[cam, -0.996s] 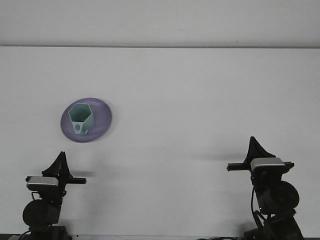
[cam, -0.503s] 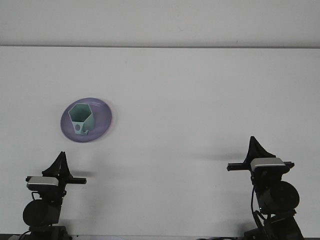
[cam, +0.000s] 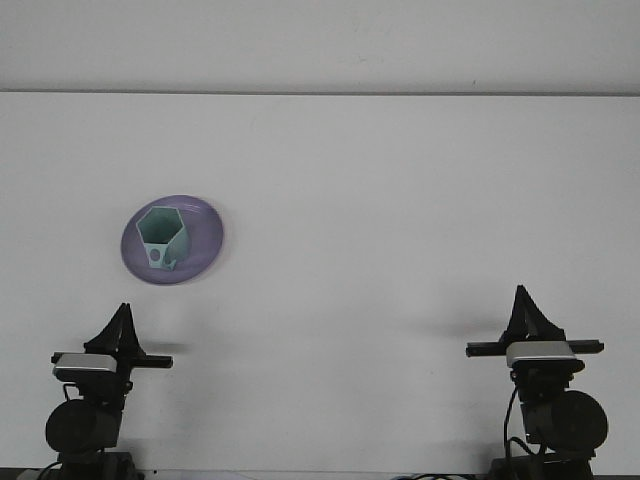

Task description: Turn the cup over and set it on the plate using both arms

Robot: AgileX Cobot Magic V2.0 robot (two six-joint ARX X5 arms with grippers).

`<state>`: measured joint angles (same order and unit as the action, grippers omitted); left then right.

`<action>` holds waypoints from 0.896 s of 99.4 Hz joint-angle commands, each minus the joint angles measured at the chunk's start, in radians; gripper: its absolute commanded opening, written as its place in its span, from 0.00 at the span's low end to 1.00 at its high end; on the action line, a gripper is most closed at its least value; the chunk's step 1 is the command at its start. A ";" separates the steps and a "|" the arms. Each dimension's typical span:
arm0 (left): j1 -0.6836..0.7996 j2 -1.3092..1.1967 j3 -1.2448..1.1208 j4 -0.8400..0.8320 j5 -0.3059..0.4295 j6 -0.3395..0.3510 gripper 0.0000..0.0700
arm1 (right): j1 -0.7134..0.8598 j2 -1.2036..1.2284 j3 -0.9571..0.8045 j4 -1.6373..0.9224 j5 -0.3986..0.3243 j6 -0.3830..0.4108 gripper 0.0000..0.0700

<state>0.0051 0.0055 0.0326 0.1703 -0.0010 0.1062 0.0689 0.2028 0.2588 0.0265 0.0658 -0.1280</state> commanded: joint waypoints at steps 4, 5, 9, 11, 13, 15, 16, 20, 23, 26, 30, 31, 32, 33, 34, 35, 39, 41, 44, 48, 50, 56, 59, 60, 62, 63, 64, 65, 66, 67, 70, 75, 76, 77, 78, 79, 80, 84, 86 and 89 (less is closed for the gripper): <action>-0.001 -0.002 -0.019 0.010 -0.001 -0.003 0.02 | -0.049 -0.096 -0.095 -0.004 -0.041 -0.054 0.00; -0.001 -0.002 -0.019 0.010 -0.001 -0.003 0.02 | -0.053 -0.106 -0.105 -0.005 -0.042 -0.056 0.00; -0.001 -0.002 -0.019 0.010 -0.001 -0.003 0.02 | -0.064 -0.148 -0.142 -0.005 -0.040 -0.056 0.00; -0.001 -0.002 -0.019 0.010 -0.001 -0.003 0.02 | -0.068 -0.166 -0.158 -0.004 -0.040 -0.056 0.00; -0.001 -0.002 -0.019 0.011 -0.001 -0.003 0.02 | -0.071 -0.183 -0.174 -0.004 -0.040 -0.056 0.00; -0.001 -0.002 -0.019 0.010 -0.001 -0.003 0.02 | -0.075 -0.200 -0.191 -0.004 -0.040 -0.056 0.00; -0.001 -0.002 -0.019 0.010 -0.001 -0.003 0.02 | -0.076 -0.207 -0.199 -0.003 -0.040 -0.056 0.00; -0.001 -0.002 -0.019 0.010 -0.001 -0.003 0.02 | -0.081 -0.201 -0.226 0.016 -0.039 -0.055 0.00; -0.001 -0.002 -0.019 0.010 -0.001 -0.003 0.02 | -0.084 -0.202 -0.246 0.026 -0.040 -0.053 0.00; -0.001 -0.002 -0.019 0.010 -0.001 -0.003 0.02 | -0.084 -0.202 -0.246 -0.006 -0.045 -0.052 0.00; -0.001 -0.002 -0.019 0.011 -0.001 -0.003 0.02 | -0.084 -0.202 -0.246 -0.029 -0.043 -0.052 0.00; -0.001 -0.002 -0.019 0.011 -0.001 -0.002 0.02 | -0.084 -0.202 -0.246 -0.032 -0.043 -0.052 0.00; -0.001 -0.002 -0.019 0.011 -0.001 -0.003 0.02 | -0.084 -0.202 -0.246 -0.035 -0.043 -0.053 0.00; -0.001 -0.001 -0.019 0.011 -0.001 -0.003 0.02 | -0.083 -0.202 -0.246 -0.036 -0.042 -0.054 0.00; -0.001 0.000 -0.018 0.011 -0.001 -0.003 0.02 | -0.083 -0.202 -0.246 -0.037 -0.040 -0.055 0.00; -0.001 0.000 -0.018 0.011 -0.001 -0.003 0.02 | -0.084 -0.202 -0.246 -0.039 -0.039 -0.056 0.00; -0.001 0.000 -0.019 0.007 -0.001 -0.003 0.02 | -0.084 -0.202 -0.246 -0.037 -0.039 -0.062 0.00; -0.001 -0.001 -0.018 0.007 -0.001 -0.003 0.02 | -0.084 -0.202 -0.246 -0.035 -0.039 -0.064 0.00; -0.001 -0.002 -0.018 0.009 -0.001 -0.003 0.02 | -0.084 -0.202 -0.246 -0.034 -0.039 -0.064 0.00; -0.001 -0.001 -0.018 0.010 -0.001 -0.003 0.02 | -0.084 -0.202 -0.246 -0.032 -0.040 -0.061 0.00; -0.001 -0.001 -0.018 0.010 -0.001 -0.003 0.02 | -0.084 -0.202 -0.246 -0.032 -0.040 -0.055 0.00; -0.001 -0.002 -0.018 0.010 -0.001 -0.003 0.02 | -0.084 -0.202 -0.246 -0.027 -0.040 -0.055 0.00; -0.001 -0.002 -0.018 0.011 -0.001 -0.003 0.02 | -0.084 -0.202 -0.246 -0.025 -0.040 -0.055 0.00; -0.001 -0.002 -0.019 0.010 -0.001 -0.003 0.02 | -0.084 -0.202 -0.246 -0.025 -0.040 -0.055 0.00; -0.001 -0.001 -0.018 0.010 -0.001 -0.003 0.02 | -0.084 -0.202 -0.246 -0.025 -0.040 -0.055 0.00; -0.001 -0.001 -0.019 0.010 -0.001 -0.003 0.02 | -0.084 -0.202 -0.246 -0.026 -0.040 -0.055 0.00; -0.001 -0.001 -0.018 0.010 -0.001 -0.003 0.02 | -0.084 -0.202 -0.246 -0.026 -0.040 -0.055 0.00; -0.001 -0.001 -0.018 0.010 -0.001 -0.003 0.02 | -0.084 -0.202 -0.246 -0.026 -0.040 -0.055 0.00; -0.001 -0.001 -0.018 0.010 -0.001 -0.003 0.02 | -0.084 -0.202 -0.246 -0.026 -0.040 -0.055 0.00; -0.001 -0.001 -0.018 0.010 -0.001 -0.003 0.02 | -0.084 -0.202 -0.246 -0.026 -0.040 -0.055 0.00; -0.001 -0.001 -0.018 0.010 -0.001 -0.003 0.02 | -0.084 -0.202 -0.246 -0.026 -0.040 -0.055 0.00; -0.001 -0.001 -0.018 0.010 -0.001 -0.003 0.02 | -0.084 -0.202 -0.246 -0.026 -0.040 -0.055 0.00; -0.001 -0.001 -0.019 0.010 -0.001 -0.003 0.02 | -0.084 -0.202 -0.246 -0.026 -0.040 -0.055 0.00; -0.001 -0.001 -0.018 0.010 -0.001 -0.003 0.02 | -0.084 -0.202 -0.246 -0.026 -0.040 -0.055 0.00; -0.001 -0.001 -0.018 0.010 -0.001 -0.003 0.02 | -0.084 -0.202 -0.246 -0.026 -0.040 -0.055 0.00; -0.001 -0.001 -0.018 0.010 -0.001 -0.003 0.02 | -0.084 -0.202 -0.246 -0.026 -0.040 -0.055 0.00; -0.001 -0.001 -0.018 0.010 -0.001 -0.003 0.02 | -0.084 -0.202 -0.246 -0.026 -0.040 -0.055 0.00; -0.001 -0.001 -0.018 0.010 -0.001 -0.003 0.02 | -0.084 -0.202 -0.246 -0.026 -0.040 -0.055 0.00; -0.001 -0.001 -0.019 0.010 -0.001 -0.003 0.02 | -0.084 -0.202 -0.246 -0.026 -0.040 -0.055 0.00; -0.001 -0.001 -0.018 0.010 -0.001 -0.003 0.02 | -0.084 -0.202 -0.246 -0.026 -0.040 -0.055 0.00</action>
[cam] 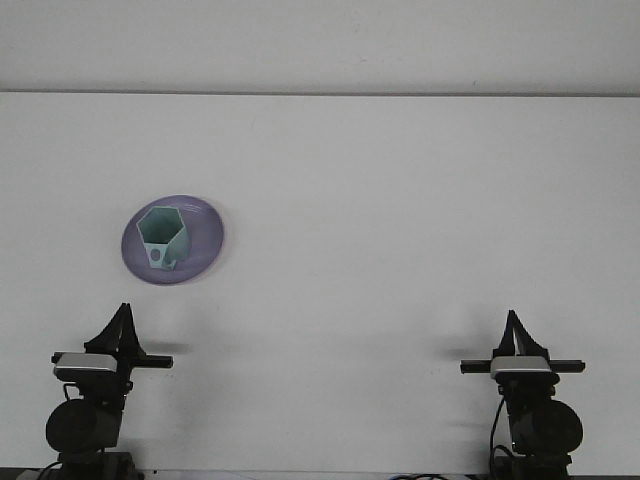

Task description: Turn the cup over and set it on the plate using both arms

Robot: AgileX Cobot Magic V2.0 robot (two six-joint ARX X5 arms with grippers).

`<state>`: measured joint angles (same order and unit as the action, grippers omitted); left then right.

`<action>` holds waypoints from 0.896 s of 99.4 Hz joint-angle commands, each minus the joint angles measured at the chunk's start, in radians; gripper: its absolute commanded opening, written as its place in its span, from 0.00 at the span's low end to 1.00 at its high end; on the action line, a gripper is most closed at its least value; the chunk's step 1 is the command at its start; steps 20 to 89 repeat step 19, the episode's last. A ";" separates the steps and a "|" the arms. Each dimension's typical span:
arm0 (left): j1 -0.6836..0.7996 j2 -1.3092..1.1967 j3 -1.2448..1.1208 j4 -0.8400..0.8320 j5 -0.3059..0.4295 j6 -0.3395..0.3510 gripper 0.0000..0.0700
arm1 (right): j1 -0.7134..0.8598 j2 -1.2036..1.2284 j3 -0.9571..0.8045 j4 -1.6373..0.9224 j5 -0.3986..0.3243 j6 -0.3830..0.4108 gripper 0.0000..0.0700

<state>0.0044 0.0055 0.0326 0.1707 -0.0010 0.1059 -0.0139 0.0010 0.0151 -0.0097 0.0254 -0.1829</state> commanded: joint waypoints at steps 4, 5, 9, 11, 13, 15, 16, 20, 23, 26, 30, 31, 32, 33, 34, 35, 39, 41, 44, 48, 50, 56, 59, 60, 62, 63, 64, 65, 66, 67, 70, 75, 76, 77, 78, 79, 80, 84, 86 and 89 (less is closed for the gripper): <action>0.000 -0.001 -0.018 0.010 -0.001 -0.002 0.02 | -0.001 0.000 -0.002 0.010 0.000 0.000 0.00; 0.000 -0.001 -0.018 0.010 -0.001 -0.002 0.02 | -0.001 0.000 -0.002 0.010 0.000 0.000 0.00; 0.000 -0.001 -0.018 0.010 -0.001 -0.002 0.02 | -0.001 0.000 -0.002 0.010 0.000 0.000 0.00; 0.000 -0.001 -0.018 0.010 -0.001 -0.002 0.02 | -0.001 0.000 -0.002 0.010 0.000 0.000 0.00; 0.000 -0.001 -0.018 0.010 -0.001 -0.002 0.02 | -0.001 0.000 -0.002 0.010 0.000 0.000 0.00; 0.000 -0.001 -0.018 0.010 -0.001 -0.002 0.02 | -0.001 0.000 -0.002 0.010 0.000 0.000 0.00; 0.000 -0.001 -0.019 0.010 -0.001 -0.002 0.02 | -0.001 0.000 -0.002 0.010 0.000 0.000 0.00; 0.000 -0.001 -0.018 0.010 -0.001 -0.002 0.02 | -0.001 0.000 -0.002 0.010 0.000 0.000 0.00; 0.000 -0.001 -0.018 0.010 -0.001 -0.002 0.02 | -0.001 0.000 -0.002 0.010 0.000 0.000 0.00; 0.000 -0.001 -0.018 0.010 -0.001 -0.002 0.02 | -0.001 0.000 -0.002 0.010 0.000 0.000 0.00; 0.000 -0.001 -0.018 0.010 -0.001 -0.002 0.02 | -0.001 0.000 -0.002 0.010 0.000 0.000 0.00; 0.000 -0.001 -0.018 0.010 -0.001 -0.002 0.02 | -0.001 0.000 -0.002 0.010 0.000 0.000 0.00; 0.000 -0.001 -0.018 0.010 -0.001 -0.002 0.02 | -0.001 0.000 -0.002 0.010 0.000 0.000 0.00; 0.000 -0.001 -0.018 0.010 -0.001 -0.002 0.02 | -0.001 0.000 -0.002 0.010 0.000 0.000 0.00; 0.000 -0.001 -0.018 0.010 -0.001 -0.002 0.02 | -0.001 0.000 -0.002 0.010 0.000 0.000 0.00; 0.000 -0.001 -0.018 0.010 -0.001 -0.002 0.02 | -0.001 0.000 -0.002 0.010 0.000 0.000 0.00; 0.000 -0.001 -0.018 0.010 -0.001 -0.002 0.02 | -0.001 0.000 -0.002 0.010 0.000 0.000 0.00; 0.000 -0.001 -0.018 0.010 -0.001 -0.002 0.02 | -0.001 0.000 -0.002 0.010 0.000 0.000 0.00; 0.000 -0.001 -0.018 0.010 -0.001 -0.002 0.02 | -0.001 0.000 -0.002 0.010 0.000 0.000 0.00; 0.000 -0.001 -0.018 0.010 -0.001 -0.002 0.02 | -0.001 0.000 -0.002 0.010 0.000 0.000 0.00; 0.000 -0.001 -0.018 0.010 -0.001 -0.002 0.02 | -0.001 0.000 -0.002 0.010 0.000 0.000 0.00; 0.000 -0.001 -0.018 0.010 -0.001 -0.002 0.02 | -0.001 0.000 -0.002 0.010 0.000 0.000 0.00; 0.000 -0.001 -0.018 0.010 -0.001 -0.002 0.02 | -0.001 0.000 -0.002 0.010 0.000 0.000 0.00; 0.000 -0.001 -0.018 0.010 -0.001 -0.002 0.02 | -0.001 0.000 -0.002 0.010 0.000 0.000 0.00; 0.000 -0.001 -0.018 0.010 -0.001 -0.002 0.02 | -0.001 0.000 -0.002 0.010 0.000 0.000 0.00; 0.000 -0.001 -0.018 0.010 -0.001 -0.002 0.02 | -0.001 0.000 -0.002 0.010 0.000 0.000 0.00; 0.000 -0.001 -0.018 0.010 -0.001 -0.002 0.02 | -0.001 0.000 -0.002 0.010 0.000 0.000 0.00; 0.000 -0.001 -0.018 0.010 -0.001 -0.002 0.02 | -0.001 0.000 -0.002 0.010 0.000 0.000 0.00; 0.000 -0.001 -0.018 0.010 -0.001 -0.002 0.02 | -0.001 0.000 -0.002 0.010 0.000 0.000 0.00; 0.000 -0.001 -0.018 0.010 -0.001 -0.002 0.02 | -0.001 0.000 -0.002 0.010 0.000 0.000 0.00; 0.000 -0.001 -0.018 0.010 -0.001 -0.002 0.02 | -0.001 0.000 -0.002 0.010 0.000 0.000 0.00; 0.000 -0.001 -0.018 0.010 -0.001 -0.002 0.02 | -0.001 0.000 -0.002 0.010 0.000 0.000 0.00; 0.000 -0.001 -0.018 0.010 -0.001 -0.002 0.02 | -0.001 0.000 -0.002 0.010 0.000 0.000 0.00; 0.000 -0.001 -0.018 0.010 -0.001 -0.002 0.02 | -0.001 0.000 -0.002 0.010 0.000 0.000 0.00; 0.000 -0.001 -0.018 0.010 -0.001 -0.002 0.02 | -0.001 0.000 -0.002 0.010 0.000 0.000 0.00; 0.000 -0.001 -0.018 0.010 -0.001 -0.002 0.02 | -0.001 0.000 -0.002 0.010 0.000 0.000 0.00; 0.000 -0.001 -0.018 0.010 -0.001 -0.002 0.02 | -0.001 0.000 -0.002 0.010 0.000 0.000 0.00; 0.000 -0.001 -0.018 0.010 -0.001 -0.002 0.02 | -0.001 0.000 -0.002 0.010 0.000 0.000 0.00; 0.000 -0.001 -0.018 0.010 -0.001 -0.002 0.02 | -0.001 0.000 -0.002 0.010 0.000 0.000 0.00; 0.000 -0.001 -0.018 0.010 -0.001 -0.002 0.02 | -0.001 0.000 -0.002 0.010 0.000 0.000 0.00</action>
